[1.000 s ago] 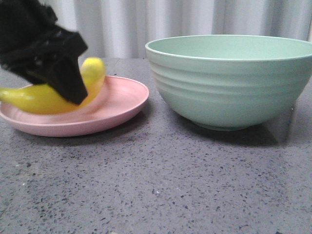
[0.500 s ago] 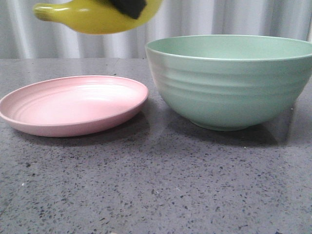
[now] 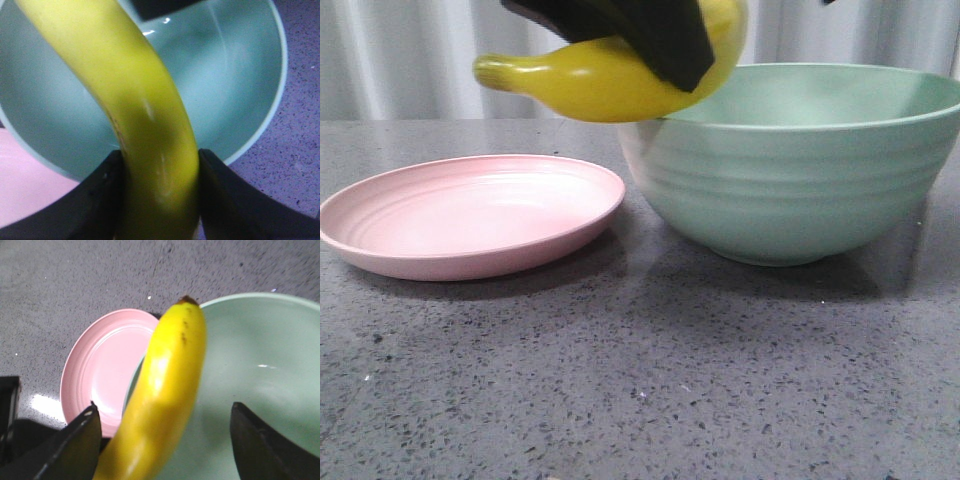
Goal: Transfer banana from pink plate to green bowl
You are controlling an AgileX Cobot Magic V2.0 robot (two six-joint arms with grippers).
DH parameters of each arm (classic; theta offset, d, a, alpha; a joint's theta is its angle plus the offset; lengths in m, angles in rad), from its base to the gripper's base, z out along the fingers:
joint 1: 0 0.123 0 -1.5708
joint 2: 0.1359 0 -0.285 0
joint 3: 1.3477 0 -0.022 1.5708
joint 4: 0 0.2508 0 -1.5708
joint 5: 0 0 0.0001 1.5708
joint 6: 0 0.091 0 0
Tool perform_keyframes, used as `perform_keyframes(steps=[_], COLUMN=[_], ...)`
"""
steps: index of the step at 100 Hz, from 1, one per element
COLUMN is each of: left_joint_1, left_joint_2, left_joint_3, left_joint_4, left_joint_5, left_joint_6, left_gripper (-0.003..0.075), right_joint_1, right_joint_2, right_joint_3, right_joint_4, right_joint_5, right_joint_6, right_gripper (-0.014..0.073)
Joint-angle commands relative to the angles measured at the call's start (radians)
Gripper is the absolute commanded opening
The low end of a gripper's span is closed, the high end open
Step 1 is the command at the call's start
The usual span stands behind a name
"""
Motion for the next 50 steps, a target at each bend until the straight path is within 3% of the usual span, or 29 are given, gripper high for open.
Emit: perform_keyframes(steps=[1,35,42,50], left_joint_1=[-0.015,-0.015,-0.015,-0.015], left_joint_2=[-0.03,-0.03,-0.03,-0.03], left_joint_3=[-0.041,-0.058,-0.058,-0.058], left_joint_4=[-0.023,-0.032,-0.032,-0.032], left_joint_5=[-0.05,-0.035,-0.043,-0.067], left_joint_6=[0.001,0.001,0.001,0.003], left_gripper=[0.0218,0.0218,0.0218,0.0221], right_joint_1=[0.008,0.016,0.016,0.016], right_joint_2=[0.028,0.115,0.115,0.115], right_joint_3=[-0.054,-0.083,-0.083,-0.083], right_joint_4=[0.061,0.074,0.077,0.077], right_joint_5=[-0.054,-0.083,-0.083,-0.074], right_joint_6=[0.0,0.0,0.0,0.0], right_gripper=[0.0462,0.045,0.0395,0.027])
